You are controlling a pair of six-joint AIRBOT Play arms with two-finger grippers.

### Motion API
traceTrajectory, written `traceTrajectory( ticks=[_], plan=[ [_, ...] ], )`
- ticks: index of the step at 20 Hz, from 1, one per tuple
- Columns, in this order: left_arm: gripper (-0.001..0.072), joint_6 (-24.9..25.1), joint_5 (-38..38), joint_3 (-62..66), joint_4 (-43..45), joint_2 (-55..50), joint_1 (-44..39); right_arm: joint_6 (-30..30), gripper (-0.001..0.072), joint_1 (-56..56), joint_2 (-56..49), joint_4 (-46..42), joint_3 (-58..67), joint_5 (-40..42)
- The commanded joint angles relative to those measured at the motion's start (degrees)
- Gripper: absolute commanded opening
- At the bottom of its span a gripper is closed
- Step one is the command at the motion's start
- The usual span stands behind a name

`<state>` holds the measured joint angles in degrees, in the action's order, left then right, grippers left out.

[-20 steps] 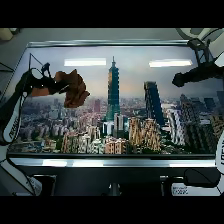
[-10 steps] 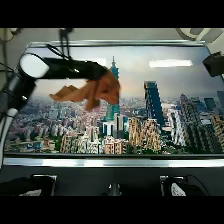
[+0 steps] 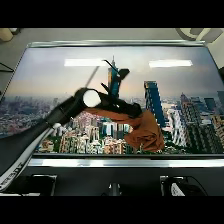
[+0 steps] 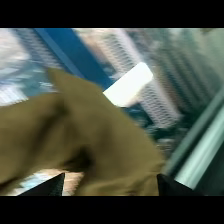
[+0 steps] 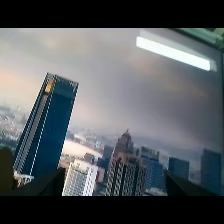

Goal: Fold the shirts.

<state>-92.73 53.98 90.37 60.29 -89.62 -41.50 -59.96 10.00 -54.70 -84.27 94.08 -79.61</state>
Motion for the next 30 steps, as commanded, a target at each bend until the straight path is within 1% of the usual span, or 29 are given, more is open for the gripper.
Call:
traceTrajectory(
  ticks=[1, 3, 4, 7, 10, 12, 15, 18, 19, 20, 21, 22, 23, 25, 27, 28, 29, 30],
  plan=[
    [0.0715, -2.75, 14.75, 2.93, 14.01, 0.04, 13.09, 1.66, 0.0691, -0.04, -4.94, 2.51, -7.37, -7.02],
    [0.0715, -4.72, 18.14, 1.51, 14.49, -1.25, 22.64, 4.20, 0.0692, -0.04, -8.13, 5.05, -15.17, -6.78],
    [0.0715, -5.51, 18.67, -0.07, 14.47, -2.03, 26.36, 4.33, 0.0692, -0.04, -9.70, 5.05, -19.08, -6.14],
    [0.0715, -5.42, 18.01, -6.01, 14.10, -3.58, 32.41, 4.52, 0.0692, -0.04, -13.14, 5.03, -26.69, -5.09],
    [0.0715, -4.63, 14.32, -10.47, 13.46, -5.29, 33.18, 5.20, 0.0696, -0.04, -14.01, 5.05, -30.91, -0.44],
    [0.0715, -3.52, 11.06, -11.34, 9.25, -7.23, 32.70, 6.99, 0.0710, -0.04, -14.36, 5.84, -33.22, 2.23],
    [0.0715, -3.13, 4.68, -11.30, 4.35, -9.77, 31.34, 8.68, 0.0711, -0.04, -16.96, 7.58, -34.14, 1.05],
    [0.0712, -3.13, 2.45, -11.28, 1.57, -11.78, 30.38, 9.86, 0.0712, -0.04, -19.71, 10.08, -34.23, 0.94],
    [0.0608, -3.10, 1.90, -11.30, 1.62, -12.02, 30.16, 11.19, 0.0714, -0.04, -20.65, 11.65, -34.58, 0.33],
    [0.0385, -3.10, 1.07, -11.28, 1.62, -11.98, 30.05, 12.50, 0.0714, -0.04, -21.38, 13.77, -35.28, -0.39],
    [0.0188, -3.10, 0.07, -11.26, 1.62, -11.89, 30.05, 14.12, 0.0715, -0.09, -21.79, 15.89, -36.54, -0.87],
    [0.0083, -3.08, -0.52, -11.23, 1.62, -11.76, 30.12, 15.58, 0.0715, -0.50, -21.86, 16.65, -37.90, -0.76],
    [0.0026, -2.64, -1.05, -11.21, 1.60, -11.52, 30.23, 16.85, 0.0715, -1.38, -21.86, 16.76, -39.23, -0.70],
    [0.0026, -2.19, -1.07, -10.62, 1.62, -11.13, 30.23, 17.46, 0.0714, -3.04, -21.86, 16.94, -41.66, 0.96],
    [0.0025, -1.07, -1.09, -10.43, 1.62, -10.23, 30.08, 17.70, 0.0705, -4.70, -21.90, 18.58, -44.57, 4.42],
    [0.0025, -0.66, -1.05, -10.43, 1.60, -9.66, 30.08, 17.62, 0.0665, -5.57, -21.92, 19.19, -45.81, 5.97],
    [0.0025, -0.42, -1.09, -10.43, 1.62, -8.96, 29.92, 17.62, 0.0424, -6.45, -21.90, 19.37, -46.51, 6.80],
    [0.0025, 0.90, -1.27, -10.43, 1.60, -8.09, 29.90, 17.59, 0.0071, -7.04, -21.84, 19.21, -46.42, 7.30]
  ],
)
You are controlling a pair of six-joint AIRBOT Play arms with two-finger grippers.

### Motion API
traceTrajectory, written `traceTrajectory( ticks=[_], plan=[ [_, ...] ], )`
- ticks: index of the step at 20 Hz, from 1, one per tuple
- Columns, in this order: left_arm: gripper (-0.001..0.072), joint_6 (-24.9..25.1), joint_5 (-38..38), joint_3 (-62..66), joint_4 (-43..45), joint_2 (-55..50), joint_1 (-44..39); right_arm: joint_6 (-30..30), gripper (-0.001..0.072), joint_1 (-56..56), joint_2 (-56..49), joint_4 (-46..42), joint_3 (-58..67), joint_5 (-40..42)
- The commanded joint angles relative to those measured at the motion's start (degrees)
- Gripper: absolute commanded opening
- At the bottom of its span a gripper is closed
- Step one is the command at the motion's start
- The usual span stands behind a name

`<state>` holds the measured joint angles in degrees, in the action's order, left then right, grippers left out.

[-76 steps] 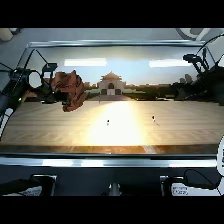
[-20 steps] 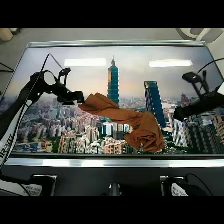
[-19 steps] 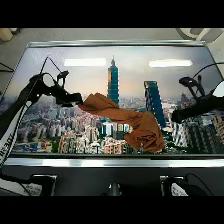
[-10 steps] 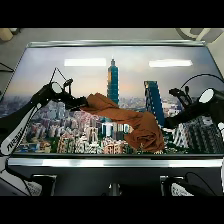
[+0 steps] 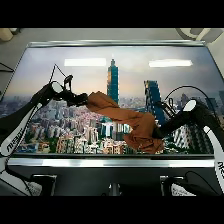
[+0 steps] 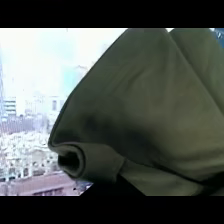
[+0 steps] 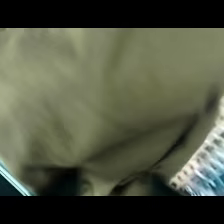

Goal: Fold the shirts.

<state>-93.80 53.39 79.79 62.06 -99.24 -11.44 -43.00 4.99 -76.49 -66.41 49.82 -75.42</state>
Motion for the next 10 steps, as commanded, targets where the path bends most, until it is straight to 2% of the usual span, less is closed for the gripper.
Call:
traceTrajectory(
  ticks=[1, 4, 7, 10],
  plan=[
    [0.0023, 4.02, -0.98, 0.15, -0.17, 2.97, -0.20, 0.66, 0.0022, -1.92, 0.50, 1.31, -1.62, 3.52],
    [0.0022, 7.69, -3.98, 0.76, -0.13, 10.82, -0.04, 1.29, 0.0019, -1.92, 5.81, -1.81, 5.46, 3.48],
    [0.0021, 9.42, -8.04, 5.49, 0.04, 23.58, 0.24, 1.29, 0.0019, -1.92, 14.86, -5.92, 21.70, 4.26],
    [0.0021, 8.68, -13.27, 11.98, 1.64, 38.38, 1.14, -0.83, 0.0020, -1.92, 24.72, -11.72, 38.71, 12.57]
  ],
)
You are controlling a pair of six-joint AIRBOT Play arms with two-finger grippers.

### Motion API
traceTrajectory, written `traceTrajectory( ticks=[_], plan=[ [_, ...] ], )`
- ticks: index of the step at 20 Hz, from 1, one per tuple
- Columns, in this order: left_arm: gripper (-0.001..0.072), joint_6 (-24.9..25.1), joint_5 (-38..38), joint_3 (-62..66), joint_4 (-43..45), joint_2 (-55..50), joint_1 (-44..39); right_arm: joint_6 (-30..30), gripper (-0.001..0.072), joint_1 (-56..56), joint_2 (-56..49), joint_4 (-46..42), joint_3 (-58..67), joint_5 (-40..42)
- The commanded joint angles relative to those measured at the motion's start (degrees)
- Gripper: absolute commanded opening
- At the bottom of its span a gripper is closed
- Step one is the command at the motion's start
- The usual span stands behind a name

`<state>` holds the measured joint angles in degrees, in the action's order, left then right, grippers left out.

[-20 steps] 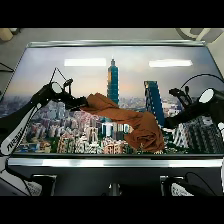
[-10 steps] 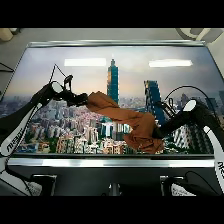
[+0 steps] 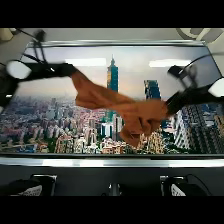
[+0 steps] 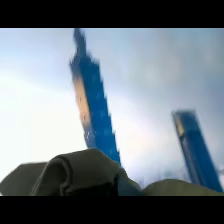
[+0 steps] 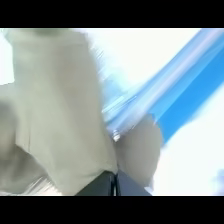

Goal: Fold the shirts.

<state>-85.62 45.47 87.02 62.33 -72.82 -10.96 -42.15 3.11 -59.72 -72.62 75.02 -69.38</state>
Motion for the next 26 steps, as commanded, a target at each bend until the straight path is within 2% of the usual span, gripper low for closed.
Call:
traceTrajectory(
  ticks=[1, 2, 4, 7, 9, 11, 13, 15, 19, 21, 24, 25, 26],
  plan=[
    [0.0021, -1.46, -6.38, 5.70, 3.56, 16.31, 0.74, -1.90, 0.0020, -0.07, 10.75, -6.36, 16.90, 9.68],
    [0.0021, -4.74, -6.32, 5.79, 6.45, 20.52, 0.90, -2.27, 0.0020, -0.04, 13.38, -6.34, 19.06, 11.98],
    [0.0021, -10.32, -1.33, 5.79, 11.32, 27.41, 0.90, -2.56, 0.0020, -0.04, 18.01, -6.10, 20.48, 13.27],
    [0.0021, -12.63, 7.45, 5.79, 15.32, 32.52, 0.90, -3.85, 0.0020, -0.04, 19.96, -6.25, 20.48, 7.63],
    [0.0022, -12.85, 16.33, 5.49, 18.27, 32.87, 0.90, -5.22, 0.0020, -0.07, 18.75, -6.43, 20.46, 0.09],
    [0.0022, -12.81, 25.79, 1.49, 20.09, 32.02, 0.90, -8.61, 0.0021, -0.07, 14.97, -6.93, 19.78, -13.51],
    [0.0022, -12.81, 28.81, -8.02, 20.20, 31.26, 0.87, -10.78, 0.0021, -0.07, 10.01, -7.58, 13.35, -23.54],
    [0.0023, -12.83, 24.26, -20.90, 20.22, 30.23, 0.87, -11.74, 0.0022, -0.07, 7.06, -6.88, 0.74, -18.88],
    [0.0025, -16.04, 5.68, -41.09, 19.39, 22.32, 0.90, -14.19, 0.0022, -0.07, -1.57, -2.25, -21.84, 5.57],
    [0.0025, -16.00, 1.44, -42.16, 17.57, 13.51, 0.90, -14.64, 0.0021, -0.07, -7.21, 1.33, -24.17, 12.17],
    [0.0031, -16.02, 1.05, -36.20, 14.88, 1.09, 1.40, -15.06, 0.0041, -0.07, -11.13, 7.93, -24.15, 18.25],
    [0.0165, -16.00, 2.01, -33.38, 13.42, -2.45, 1.79, -15.08, 0.0246, -0.04, -11.28, 9.16, -24.06, 19.17],
    [0.0472, -16.02, 4.17, -30.49, 12.35, -5.07, 2.38, -15.02, 0.0533, -0.04, -11.13, 8.87, -23.34, 18.45]
  ],
)
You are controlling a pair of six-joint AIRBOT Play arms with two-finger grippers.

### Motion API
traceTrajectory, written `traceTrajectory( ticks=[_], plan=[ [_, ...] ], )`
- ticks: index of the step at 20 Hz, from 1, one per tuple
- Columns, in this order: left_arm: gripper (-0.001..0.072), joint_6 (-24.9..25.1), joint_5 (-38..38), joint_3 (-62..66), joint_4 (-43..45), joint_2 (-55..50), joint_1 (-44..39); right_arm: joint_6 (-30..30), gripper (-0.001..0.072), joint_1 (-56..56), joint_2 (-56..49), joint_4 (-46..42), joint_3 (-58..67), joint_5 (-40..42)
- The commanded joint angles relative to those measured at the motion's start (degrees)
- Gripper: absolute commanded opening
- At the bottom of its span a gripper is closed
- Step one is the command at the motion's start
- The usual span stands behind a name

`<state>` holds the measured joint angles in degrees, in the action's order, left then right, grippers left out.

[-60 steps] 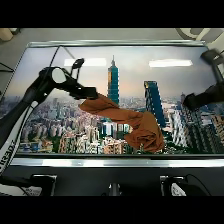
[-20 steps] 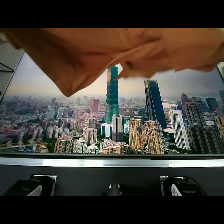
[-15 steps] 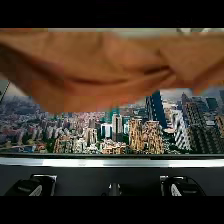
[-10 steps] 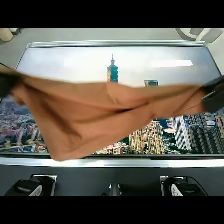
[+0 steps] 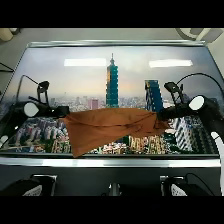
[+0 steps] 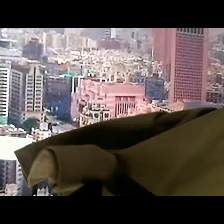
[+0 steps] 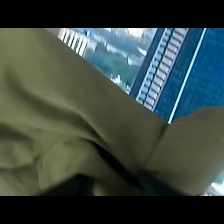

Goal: Fold the shirts.

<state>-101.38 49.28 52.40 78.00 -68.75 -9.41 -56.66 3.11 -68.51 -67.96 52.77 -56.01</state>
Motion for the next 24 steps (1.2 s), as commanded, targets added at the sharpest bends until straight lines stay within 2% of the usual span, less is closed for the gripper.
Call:
traceTrajectory(
  ticks=[1, 2, 4, 6, 8, 9, 11, 12, 13, 14, 16, 18, 20, 22, 23, 24],
  plan=[
    [0.0720, -0.20, 4.35, 7.34, -3.61, -11.08, 1.75, -0.28, 0.0644, -0.04, -2.16, 1.11, 1.22, 2.49],
    [0.0720, 1.29, 9.99, 10.62, -3.37, -12.17, 3.23, -0.31, 0.0652, 0.42, -2.12, -3.65, 4.46, -0.50],
    [0.0720, 7.87, 18.91, 13.44, -3.43, -10.88, 6.47, -0.37, 0.0687, 4.50, -2.14, -10.10, 12.00, -6.10],
    [0.0720, 10.14, 24.83, 11.08, -3.48, -6.43, 9.31, -2.03, 0.0683, 12.83, -2.14, -6.93, 16.87, -7.58],
    [0.0720, 10.10, 25.73, 3.15, -4.55, 0.26, 10.14, -1.81, 0.0666, 20.06, -2.60, -4.44, 17.09, -10.71],
    [0.0720, 10.10, 25.68, -2.51, -7.02, 3.63, 10.05, -0.04, 0.0666, 22.47, -3.56, -4.61, 16.83, -15.34],
    [0.0720, 10.12, 22.62, -14.49, -12.70, 8.98, 8.74, 2.49, 0.0666, 24.52, -5.68, -4.63, 14.34, -22.32],
    [0.0720, 10.12, 19.28, -19.82, -15.06, 11.08, 7.61, 2.34, 0.0654, 24.50, -6.05, -4.37, 12.13, -22.27],
    [0.0720, 10.12, 15.76, -24.48, -17.77, 12.48, 6.27, 2.32, 0.0599, 24.11, -6.14, -3.96, 9.73, -21.38],
    [0.0720, 10.14, 12.92, -27.76, -20.17, 12.83, 5.09, 2.43, 0.0601, 23.61, -6.29, -4.00, 7.98, -21.31],
    [0.0720, 10.10, 8.85, -30.99, -22.82, 12.26, 2.58, 3.08, 0.0611, 23.12, -6.32, -3.48, 5.18, -21.75],
    [0.0713, 9.90, 6.03, -31.74, -24.74, 11.56, -0.26, 5.05, 0.0690, 23.10, -6.32, -3.10, 3.50, -22.56],
    [0.0692, 9.22, 2.38, -31.74, -26.56, 10.64, -2.99, 5.77, 0.0692, 23.08, -6.32, -1.38, 2.23, -22.82],
    [0.0495, 7.69, -4.22, -31.71, -26.64, 9.92, -5.77, 6.16, 0.0708, 23.08, -6.32, 5.31, -0.33, -20.94],
    [0.0368, 7.04, -6.78, -31.63, -26.67, 9.94, -6.62, 6.60, 0.0708, 23.08, -6.34, 7.93, -1.70, -19.26],
    [0.0149, 6.84, -7.74, -31.34, -26.86, 10.03, -6.91, 6.56, 0.0708, 23.08, -6.47, 8.70, -2.86, -17.55]
  ],
)
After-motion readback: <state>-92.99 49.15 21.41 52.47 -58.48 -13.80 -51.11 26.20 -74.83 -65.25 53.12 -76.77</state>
